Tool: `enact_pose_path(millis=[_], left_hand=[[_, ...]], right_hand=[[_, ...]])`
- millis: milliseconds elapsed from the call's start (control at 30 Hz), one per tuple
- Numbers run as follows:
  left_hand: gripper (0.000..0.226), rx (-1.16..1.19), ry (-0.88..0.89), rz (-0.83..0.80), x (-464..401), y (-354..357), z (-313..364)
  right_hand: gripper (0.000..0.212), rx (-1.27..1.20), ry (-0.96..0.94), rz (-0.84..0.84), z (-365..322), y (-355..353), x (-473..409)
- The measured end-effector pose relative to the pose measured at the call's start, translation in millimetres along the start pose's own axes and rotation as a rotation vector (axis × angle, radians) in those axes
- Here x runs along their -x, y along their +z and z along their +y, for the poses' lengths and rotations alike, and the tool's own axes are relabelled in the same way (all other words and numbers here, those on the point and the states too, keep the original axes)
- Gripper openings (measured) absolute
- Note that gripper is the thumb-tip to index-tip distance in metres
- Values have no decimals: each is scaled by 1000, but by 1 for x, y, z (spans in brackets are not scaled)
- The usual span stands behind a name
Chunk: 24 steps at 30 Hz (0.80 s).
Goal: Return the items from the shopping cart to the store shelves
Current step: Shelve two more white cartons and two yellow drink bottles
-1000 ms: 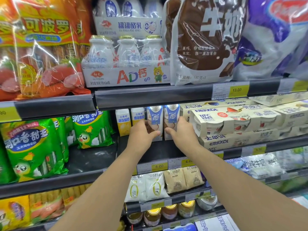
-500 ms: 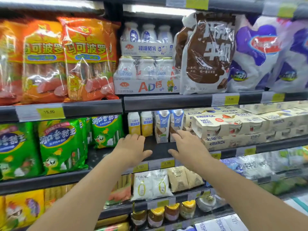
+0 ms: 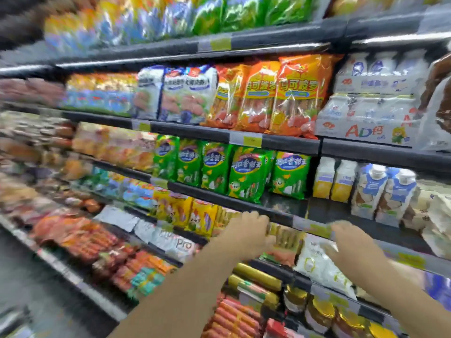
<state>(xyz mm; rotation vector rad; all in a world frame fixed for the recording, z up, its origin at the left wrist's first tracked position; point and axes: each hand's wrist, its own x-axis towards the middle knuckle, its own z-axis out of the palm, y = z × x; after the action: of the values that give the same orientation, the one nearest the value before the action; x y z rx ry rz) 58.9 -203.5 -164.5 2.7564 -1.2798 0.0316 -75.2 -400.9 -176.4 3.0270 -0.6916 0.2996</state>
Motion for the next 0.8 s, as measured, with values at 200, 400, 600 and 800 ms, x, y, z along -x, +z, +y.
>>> enact_pose_path(millis=[200,400,600,800], left_hand=[[52,-2,-257,-32,134,13,-70],[54,108,-625,-114,282,19,-170],[46,160,-929,-34,419,37,-280],[36,195,-1123,-49,532,41,-391]], right_hand=[[21,-222,-265,-90,-114,30,30],[36,-213,-574,-149,-263,52,48],[40,-180,-879,-214,-446,70,81],[42,-210,-1094,-237,-629,89,116]])
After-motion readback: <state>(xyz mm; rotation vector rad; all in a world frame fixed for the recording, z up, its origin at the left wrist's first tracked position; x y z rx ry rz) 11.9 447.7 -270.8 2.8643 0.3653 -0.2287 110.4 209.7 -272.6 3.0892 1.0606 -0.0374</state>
